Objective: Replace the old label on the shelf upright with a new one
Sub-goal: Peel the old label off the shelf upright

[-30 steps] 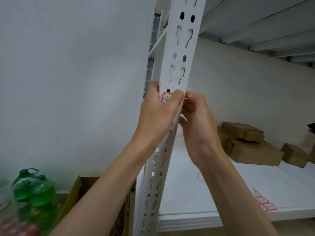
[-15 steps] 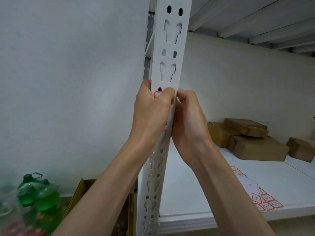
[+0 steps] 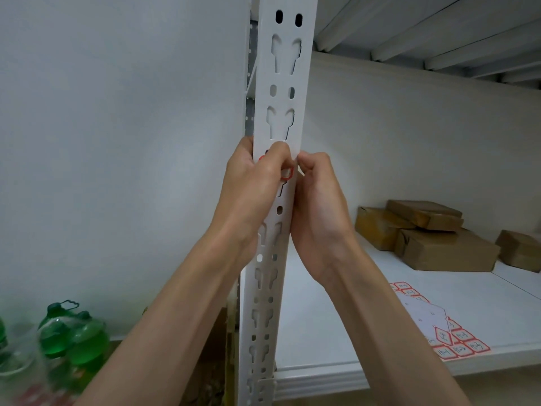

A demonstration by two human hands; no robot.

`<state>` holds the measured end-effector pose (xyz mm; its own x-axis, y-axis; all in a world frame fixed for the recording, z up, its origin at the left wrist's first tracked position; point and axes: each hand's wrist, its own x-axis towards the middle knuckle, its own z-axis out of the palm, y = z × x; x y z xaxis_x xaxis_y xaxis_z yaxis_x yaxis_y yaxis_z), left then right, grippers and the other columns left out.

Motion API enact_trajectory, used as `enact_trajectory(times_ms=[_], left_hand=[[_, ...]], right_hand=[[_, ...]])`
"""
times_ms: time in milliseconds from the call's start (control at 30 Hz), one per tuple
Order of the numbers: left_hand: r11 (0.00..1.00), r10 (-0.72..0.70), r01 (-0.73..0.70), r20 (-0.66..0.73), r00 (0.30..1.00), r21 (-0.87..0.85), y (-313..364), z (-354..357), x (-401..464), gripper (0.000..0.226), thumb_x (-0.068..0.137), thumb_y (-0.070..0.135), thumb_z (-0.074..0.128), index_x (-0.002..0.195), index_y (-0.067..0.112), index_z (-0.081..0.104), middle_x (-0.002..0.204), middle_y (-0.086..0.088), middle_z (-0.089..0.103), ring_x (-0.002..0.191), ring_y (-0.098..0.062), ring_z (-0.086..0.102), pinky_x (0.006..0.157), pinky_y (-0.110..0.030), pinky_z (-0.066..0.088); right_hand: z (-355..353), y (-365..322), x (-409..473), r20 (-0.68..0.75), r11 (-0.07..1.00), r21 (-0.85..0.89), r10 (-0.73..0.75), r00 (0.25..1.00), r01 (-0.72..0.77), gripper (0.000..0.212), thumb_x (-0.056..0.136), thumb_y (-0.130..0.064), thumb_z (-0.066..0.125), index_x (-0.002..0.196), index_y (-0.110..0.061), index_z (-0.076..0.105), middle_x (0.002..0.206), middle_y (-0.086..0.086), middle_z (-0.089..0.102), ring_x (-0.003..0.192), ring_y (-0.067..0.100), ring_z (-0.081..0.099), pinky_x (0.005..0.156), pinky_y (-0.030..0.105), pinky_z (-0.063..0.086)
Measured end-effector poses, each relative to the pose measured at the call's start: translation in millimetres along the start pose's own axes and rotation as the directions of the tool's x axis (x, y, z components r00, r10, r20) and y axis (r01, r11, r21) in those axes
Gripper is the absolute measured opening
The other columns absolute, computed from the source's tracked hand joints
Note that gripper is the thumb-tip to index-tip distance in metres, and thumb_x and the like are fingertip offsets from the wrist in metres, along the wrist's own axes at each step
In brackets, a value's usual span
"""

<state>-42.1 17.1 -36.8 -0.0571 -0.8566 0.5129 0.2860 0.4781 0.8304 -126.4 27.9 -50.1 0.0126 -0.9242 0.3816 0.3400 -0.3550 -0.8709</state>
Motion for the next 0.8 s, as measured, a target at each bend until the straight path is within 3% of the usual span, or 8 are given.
enact_trajectory(times_ms=[100, 200, 300, 400, 500, 633, 733, 800], left_hand=[[1.0, 0.003, -0.003, 0.026, 1.0, -0.003, -3, -3, 1, 0.015, 0.077, 0.014, 0.054, 0.09, 0.02, 0.058, 0.076, 0.006, 0.065, 0.072, -0.019, 0.061, 0.067, -0.036, 0.046], [0.991, -0.08, 0.09, 0.095, 0.992, -0.099, -4, -9, 3, 0.024, 0.068, 0.026, 0.052, 0.089, 0.013, 0.05, 0.074, -0.001, 0.054, 0.065, -0.021, 0.052, 0.068, -0.039, 0.039], [0.987, -0.096, 0.111, 0.126, 0.987, -0.118, -6, -13, 4, 0.025, 0.069, 0.029, 0.049, 0.09, 0.014, 0.048, 0.073, -0.001, 0.048, 0.064, -0.02, 0.044, 0.066, -0.037, 0.035], [0.989, -0.085, 0.101, 0.14, 0.987, -0.112, -7, -13, 4, 0.023, 0.072, 0.03, 0.047, 0.089, 0.015, 0.052, 0.072, 0.001, 0.054, 0.064, -0.019, 0.05, 0.064, -0.034, 0.04], [0.991, -0.077, 0.092, 0.154, 0.985, -0.098, -10, -13, 6, 0.03, 0.071, 0.032, 0.048, 0.096, 0.015, 0.054, 0.075, 0.002, 0.06, 0.067, -0.019, 0.058, 0.061, -0.033, 0.044], [0.994, -0.048, 0.063, 0.155, 0.987, -0.093, -12, -13, 7, 0.026, 0.07, 0.033, 0.05, 0.088, 0.014, 0.049, 0.066, 0.007, 0.057, 0.06, -0.016, 0.055, 0.057, -0.031, 0.042], [0.996, -0.017, 0.028, 0.131, 0.991, -0.085, -12, -12, 8, 0.02, 0.071, 0.035, 0.05, 0.08, 0.018, 0.047, 0.063, 0.009, 0.054, 0.058, -0.015, 0.052, 0.06, -0.033, 0.04], [0.998, -0.029, 0.036, 0.124, 0.992, -0.056, -11, -14, 7, 0.02, 0.071, 0.036, 0.049, 0.08, 0.018, 0.047, 0.065, 0.008, 0.053, 0.06, -0.017, 0.05, 0.065, -0.037, 0.038]], right_hand=[[-2, 0, 1, 0.018, 1.0, 0.007, -0.006, 1.0, 0.006, 0.033, 0.093, -0.035, 0.043, 0.099, -0.012, 0.066, 0.097, 0.012, 0.066, 0.09, 0.024, 0.063, 0.085, 0.04, 0.047], [-3, -2, 0, 0.044, 0.999, -0.009, -0.033, 0.998, 0.034, 0.034, 0.093, -0.033, 0.041, 0.093, -0.013, 0.069, 0.093, 0.009, 0.069, 0.088, 0.023, 0.063, 0.09, 0.043, 0.048], [1, -2, 0, 0.024, 0.988, -0.14, -0.064, 0.998, 0.066, 0.024, 0.088, -0.035, 0.046, 0.091, -0.016, 0.06, 0.088, 0.003, 0.062, 0.085, 0.018, 0.058, 0.083, 0.039, 0.045], [3, -2, 1, -0.037, 0.908, -0.395, -0.168, 0.985, 0.14, 0.018, 0.095, -0.033, 0.047, 0.091, -0.017, 0.053, 0.08, -0.014, 0.062, 0.075, -0.001, 0.059, 0.067, 0.018, 0.05], [4, -5, -1, -0.024, 0.784, -0.589, -0.261, 0.965, 0.197, 0.018, 0.102, -0.034, 0.039, 0.089, -0.031, 0.051, 0.072, -0.036, 0.06, 0.074, -0.018, 0.056, 0.057, 0.001, 0.043], [3, -10, -1, -0.013, 0.687, -0.693, -0.317, 0.948, 0.22, 0.019, 0.101, -0.036, 0.038, 0.088, -0.029, 0.05, 0.079, -0.018, 0.058, 0.073, -0.011, 0.056, 0.058, 0.007, 0.043], [4, -17, -2, -0.01, 0.689, -0.697, -0.289, 0.957, 0.201, 0.021, 0.101, -0.032, 0.039, 0.086, -0.021, 0.05, 0.077, -0.009, 0.053, 0.058, -0.009, 0.05, 0.049, 0.008, 0.039], [5, -19, -2, -0.007, 0.692, -0.697, -0.267, 0.964, 0.186, 0.021, 0.101, -0.031, 0.039, 0.09, -0.018, 0.052, 0.08, -0.007, 0.056, 0.059, -0.007, 0.051, 0.048, 0.009, 0.04]])
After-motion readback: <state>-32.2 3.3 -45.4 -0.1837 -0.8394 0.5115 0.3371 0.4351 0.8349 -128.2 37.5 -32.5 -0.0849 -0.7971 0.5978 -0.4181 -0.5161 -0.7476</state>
